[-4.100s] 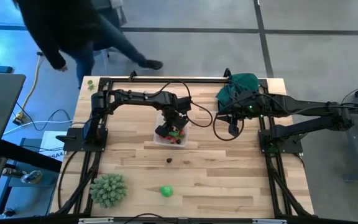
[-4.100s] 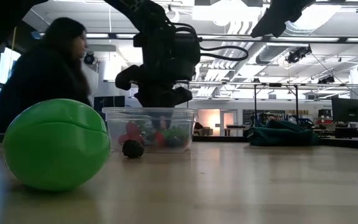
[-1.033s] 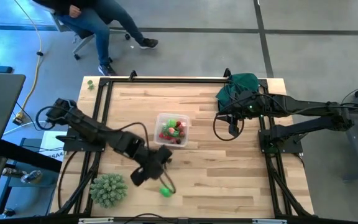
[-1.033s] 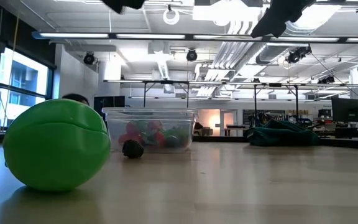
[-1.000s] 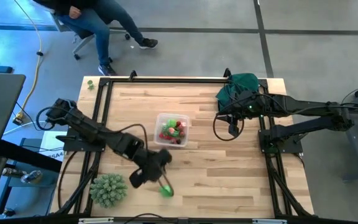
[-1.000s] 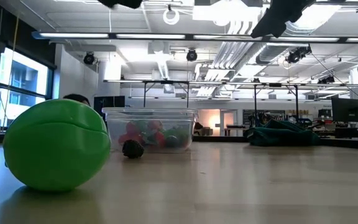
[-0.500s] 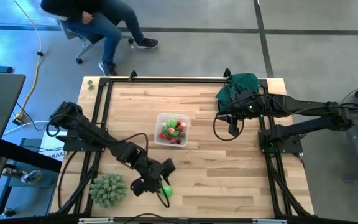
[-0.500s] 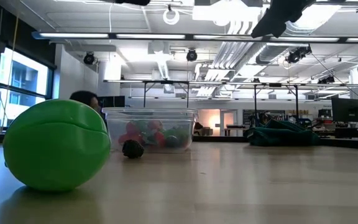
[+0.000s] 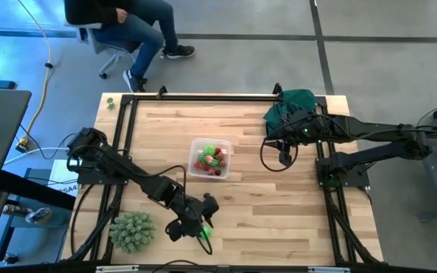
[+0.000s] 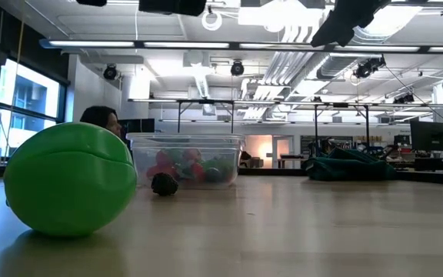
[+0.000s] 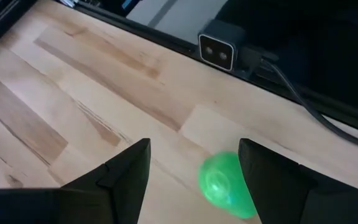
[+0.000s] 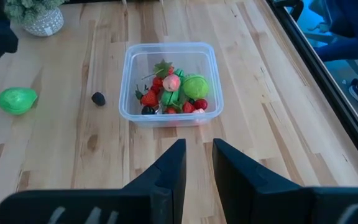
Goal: Pick and placing Produce into tupperware
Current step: Put the green pear into the transparent container
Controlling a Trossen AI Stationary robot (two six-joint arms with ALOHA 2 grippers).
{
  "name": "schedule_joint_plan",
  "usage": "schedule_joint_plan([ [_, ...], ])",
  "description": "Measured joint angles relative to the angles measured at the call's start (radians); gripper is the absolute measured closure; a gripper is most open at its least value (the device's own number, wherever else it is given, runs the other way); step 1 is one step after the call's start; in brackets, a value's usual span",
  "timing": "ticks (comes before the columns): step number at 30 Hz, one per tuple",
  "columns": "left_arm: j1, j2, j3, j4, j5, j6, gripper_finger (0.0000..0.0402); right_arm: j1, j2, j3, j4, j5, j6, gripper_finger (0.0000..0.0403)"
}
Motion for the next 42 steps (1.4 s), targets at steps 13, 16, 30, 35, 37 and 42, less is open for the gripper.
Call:
schedule_joint_plan([
  [13,-0.059,0.037,0.0,-0.001,-0.013,0.002,0.0169,0.0,0.0,0.0,0.0,0.0,0.0,0.0334],
  [16,-0.076,0.038,0.0,0.001,-0.038,0.015,0.0169,0.0,0.0,0.0,0.0,0.0,0.0,0.0334],
  [30,-0.091,0.053,0.0,0.008,-0.099,0.027,0.0169,0.0,0.0,0.0,0.0,0.0,0.0,0.0334],
  [35,-0.091,0.1,-0.002,0.012,-0.129,0.042,0.0169,0.0,0.0,0.0,0.0,0.0,0.0,0.0334],
  [37,-0.091,0.112,-0.001,0.036,-0.137,0.042,0.0169,0.0,0.0,0.0,-0.001,0.0,0.0,0.0334],
  [42,-0.09,0.127,0.001,0.054,-0.141,0.042,0.0169,0.0,0.0,0.0,0.0,0.0,0.0,0.0334],
])
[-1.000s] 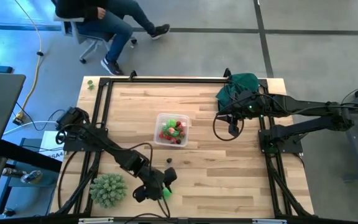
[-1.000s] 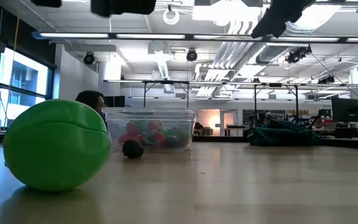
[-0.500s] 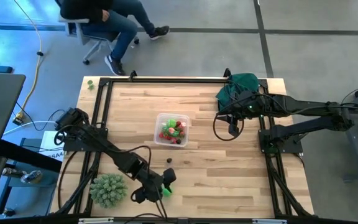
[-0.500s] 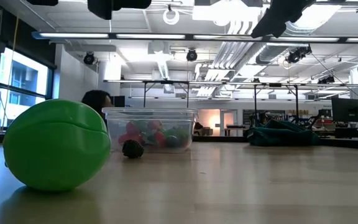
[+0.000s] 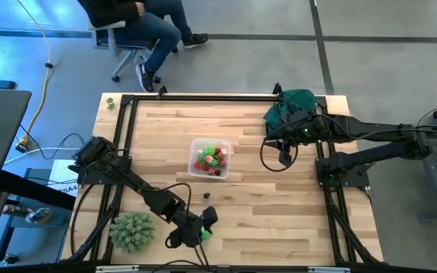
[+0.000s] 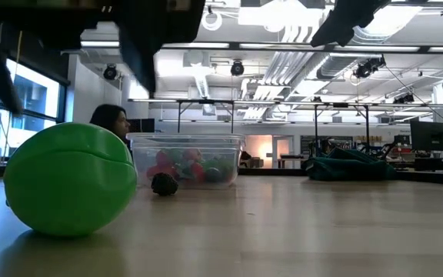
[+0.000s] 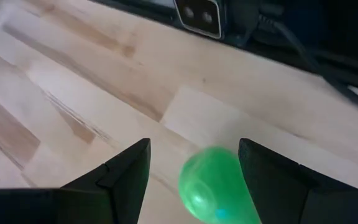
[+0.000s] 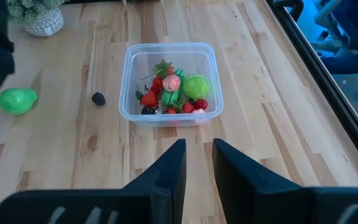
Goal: Pick and placing Produce into tupperware
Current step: Put the green pear into the transparent container
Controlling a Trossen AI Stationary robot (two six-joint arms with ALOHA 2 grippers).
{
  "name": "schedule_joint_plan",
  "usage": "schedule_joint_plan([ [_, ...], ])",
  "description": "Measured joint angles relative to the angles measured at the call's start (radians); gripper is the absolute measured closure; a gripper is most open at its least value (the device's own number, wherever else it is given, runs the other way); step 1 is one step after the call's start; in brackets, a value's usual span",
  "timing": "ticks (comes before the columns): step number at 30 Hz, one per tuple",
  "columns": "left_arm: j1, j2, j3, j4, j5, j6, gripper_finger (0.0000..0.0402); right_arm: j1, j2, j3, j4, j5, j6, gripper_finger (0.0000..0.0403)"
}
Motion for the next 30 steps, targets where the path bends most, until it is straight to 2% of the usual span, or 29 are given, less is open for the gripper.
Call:
schedule_joint_plan([
  [7,0.006,0.043,-0.001,0.0,-0.012,-0.001,0.0169,0.0,0.0,0.0,0.0,0.0,0.0,0.0334],
  [17,0.006,0.046,-0.001,-0.003,-0.091,-0.008,0.0164,0.0,0.0,0.0,0.0,0.0,0.0,0.0334],
  [21,0.006,0.046,-0.001,-0.008,-0.099,-0.025,0.0135,0.0,0.0,0.0,0.0,0.0,0.0,0.0334],
  [30,0.015,0.046,-0.001,-0.009,-0.149,-0.117,0.0035,0.0,0.0,0.0,0.0,0.0,0.0,0.0334],
])
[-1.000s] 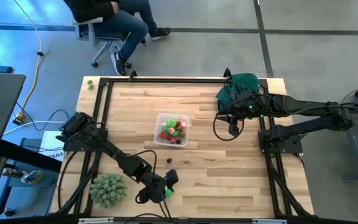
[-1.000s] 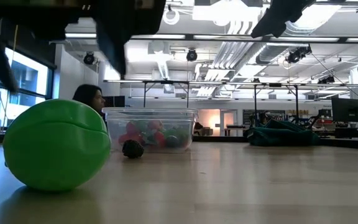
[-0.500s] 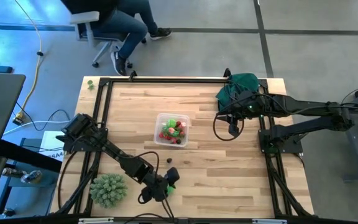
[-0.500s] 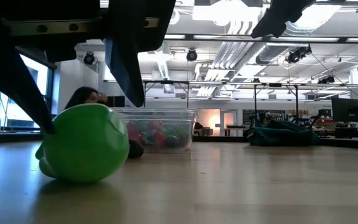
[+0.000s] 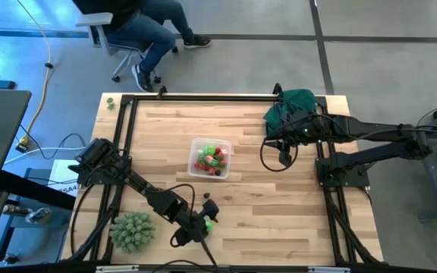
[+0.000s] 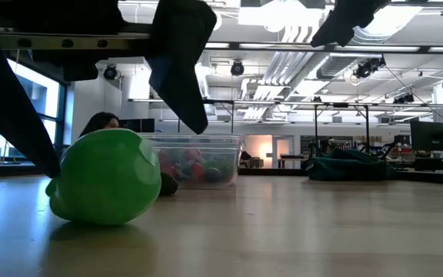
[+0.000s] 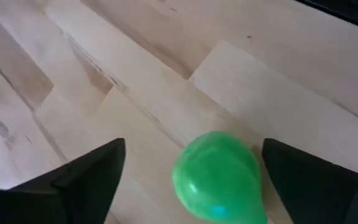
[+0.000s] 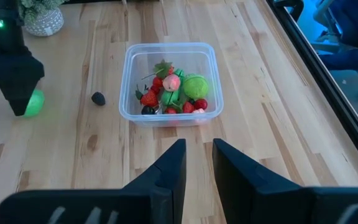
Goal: Pick and placing Produce into tupperware
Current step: Put the green pear into the transparent container
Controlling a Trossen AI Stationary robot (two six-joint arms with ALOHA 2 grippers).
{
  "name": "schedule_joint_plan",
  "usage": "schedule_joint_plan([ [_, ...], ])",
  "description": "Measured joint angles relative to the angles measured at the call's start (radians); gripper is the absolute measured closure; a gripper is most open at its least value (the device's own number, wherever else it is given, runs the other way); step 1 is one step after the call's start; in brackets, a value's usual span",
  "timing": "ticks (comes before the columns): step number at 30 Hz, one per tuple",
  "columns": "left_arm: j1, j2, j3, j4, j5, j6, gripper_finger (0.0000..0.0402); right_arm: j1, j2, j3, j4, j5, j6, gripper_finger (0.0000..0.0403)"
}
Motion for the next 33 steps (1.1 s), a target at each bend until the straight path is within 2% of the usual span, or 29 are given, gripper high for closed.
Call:
schedule_joint_plan([
  [5,0.013,-0.001,0.0,-0.024,0.025,-0.099,0.0004,0.0,0.0,0.0,0.0,0.0,0.0,0.0334],
  [12,0.032,0.016,0.001,-0.051,0.068,-0.207,0.0022,0.0,0.0,0.0,0.0,0.0,0.0,0.0334],
  [19,0.038,0.024,0.0,-0.055,0.124,-0.282,0.0021,0.0,0.0,0.0,0.0,0.0,0.0,0.0334],
  [33,0.038,0.024,0.0,-0.045,0.2,-0.311,0.0021,0.0,0.0,0.0,0.0,0.0,0.0,0.0334],
])
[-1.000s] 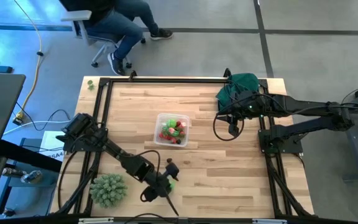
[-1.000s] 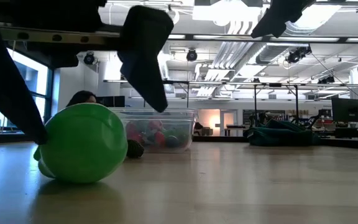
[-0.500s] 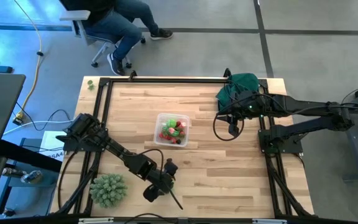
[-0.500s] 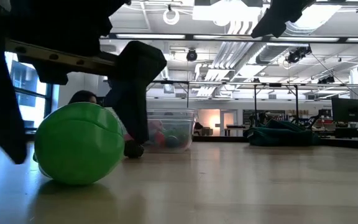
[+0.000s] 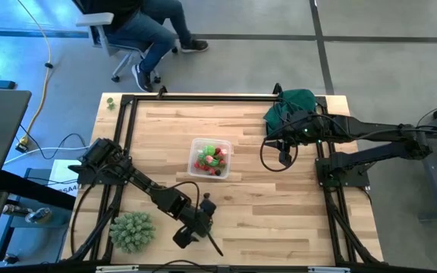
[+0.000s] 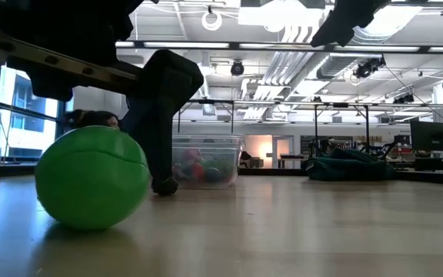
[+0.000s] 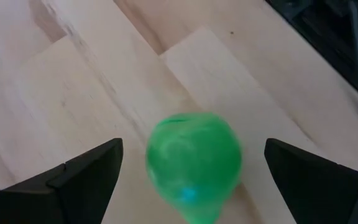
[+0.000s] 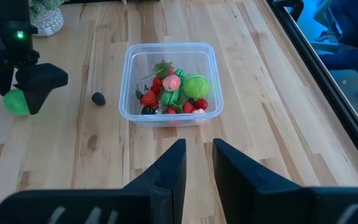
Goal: Pick and placing Produce into tupperware
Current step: Put the green pear into the transparent container
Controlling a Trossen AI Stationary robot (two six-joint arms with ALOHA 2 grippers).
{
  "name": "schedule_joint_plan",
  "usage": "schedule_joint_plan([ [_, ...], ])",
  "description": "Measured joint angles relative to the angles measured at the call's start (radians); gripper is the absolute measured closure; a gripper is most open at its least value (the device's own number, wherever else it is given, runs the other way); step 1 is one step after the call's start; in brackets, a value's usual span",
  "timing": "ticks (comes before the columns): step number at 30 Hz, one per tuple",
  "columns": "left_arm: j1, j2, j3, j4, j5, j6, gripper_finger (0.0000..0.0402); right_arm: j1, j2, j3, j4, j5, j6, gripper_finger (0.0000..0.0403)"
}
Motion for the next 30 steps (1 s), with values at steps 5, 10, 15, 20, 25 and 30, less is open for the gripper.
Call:
schedule_joint_plan([
  [5,0.0,0.029,0.0,0.018,0.043,-0.002,0.0021,0.0,0.0,0.0,0.0,0.0,0.0,0.0334],
  [10,0.0,0.049,0.0,0.034,0.053,-0.001,0.0021,0.0,0.0,0.0,0.0,0.0,0.0,0.0334],
  [15,0.0,0.049,0.0,0.044,0.052,0.002,0.0031,0.0,0.0,0.0,0.0,0.0,0.0,0.0334],
  [20,0.013,0.049,0.0,0.044,0.055,0.01,0.0068,0.0,0.0,0.0,0.0,0.0,0.0,0.0334],
  [25,0.013,0.049,0.0,0.043,0.056,0.025,0.0115,0.0,0.0,0.0,0.0,0.0,0.0,0.0334],
  [30,0.012,0.049,0.0,0.039,0.056,0.029,0.0161,0.0,0.0,0.0,0.0,0.0,0.0,0.0334],
])
